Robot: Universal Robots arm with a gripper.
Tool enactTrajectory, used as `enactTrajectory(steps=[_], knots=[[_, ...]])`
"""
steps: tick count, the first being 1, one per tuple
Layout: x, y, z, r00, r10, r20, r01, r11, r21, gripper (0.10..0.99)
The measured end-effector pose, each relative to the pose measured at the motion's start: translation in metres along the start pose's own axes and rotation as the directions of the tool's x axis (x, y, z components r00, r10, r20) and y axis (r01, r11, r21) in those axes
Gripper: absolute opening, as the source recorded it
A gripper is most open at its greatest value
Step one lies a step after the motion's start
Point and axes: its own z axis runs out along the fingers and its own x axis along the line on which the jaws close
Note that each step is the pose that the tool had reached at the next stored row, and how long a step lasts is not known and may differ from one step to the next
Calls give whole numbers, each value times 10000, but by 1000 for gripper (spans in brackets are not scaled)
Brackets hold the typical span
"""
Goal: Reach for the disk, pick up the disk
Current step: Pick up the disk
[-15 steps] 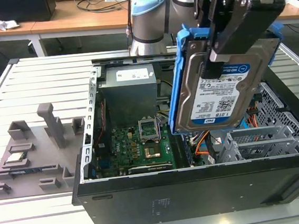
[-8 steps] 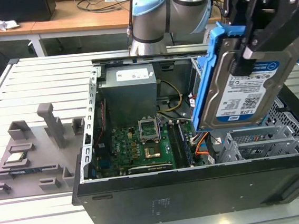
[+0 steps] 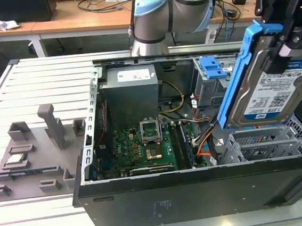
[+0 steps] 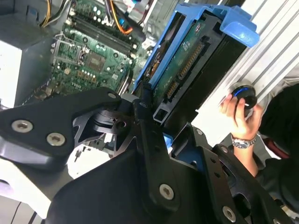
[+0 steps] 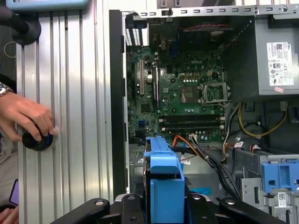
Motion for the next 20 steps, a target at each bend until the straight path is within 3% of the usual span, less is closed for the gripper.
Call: enactTrajectory(steps=[6, 10, 12, 16, 18, 20], knots=[[-14, -335, -22, 10000, 0, 0, 0, 10000, -6, 365], [-19, -448, -29, 10000, 0, -1, 0, 10000, -7, 365], [-23, -539, -34, 10000, 0, 0, 0, 10000, -7, 365], [-27, -620, -27, 10000, 0, 0, 0, 10000, -8, 365], [-30, -651, 55, 10000, 0, -3, 0, 10000, -8, 365], [-32, -653, 91, 10000, 0, -2, 0, 10000, -9, 365]])
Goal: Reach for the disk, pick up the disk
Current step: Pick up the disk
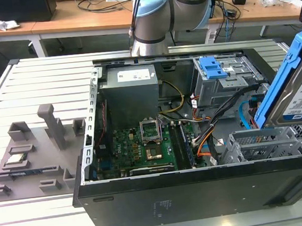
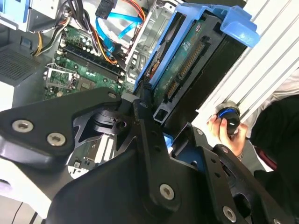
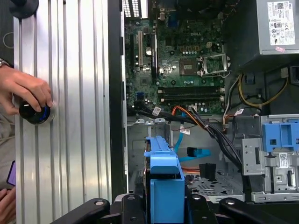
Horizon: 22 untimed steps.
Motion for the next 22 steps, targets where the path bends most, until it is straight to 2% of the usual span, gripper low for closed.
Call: enactTrajectory(steps=[4, 6, 12, 15, 22], knots=[[-2, 27, 81, 10000, -4, -2, 4, 10000, 1, 365], [-5, 75, 137, 10000, -15, -2, 15, 10000, 2, 365], [-103, 114, 240, 9999, -166, -12, 166, 9999, 7, 365], [-110, 126, 274, 9998, -183, -13, 183, 9998, 8, 365], [-112, 126, 274, 9998, -183, -13, 183, 9998, 8, 365]])
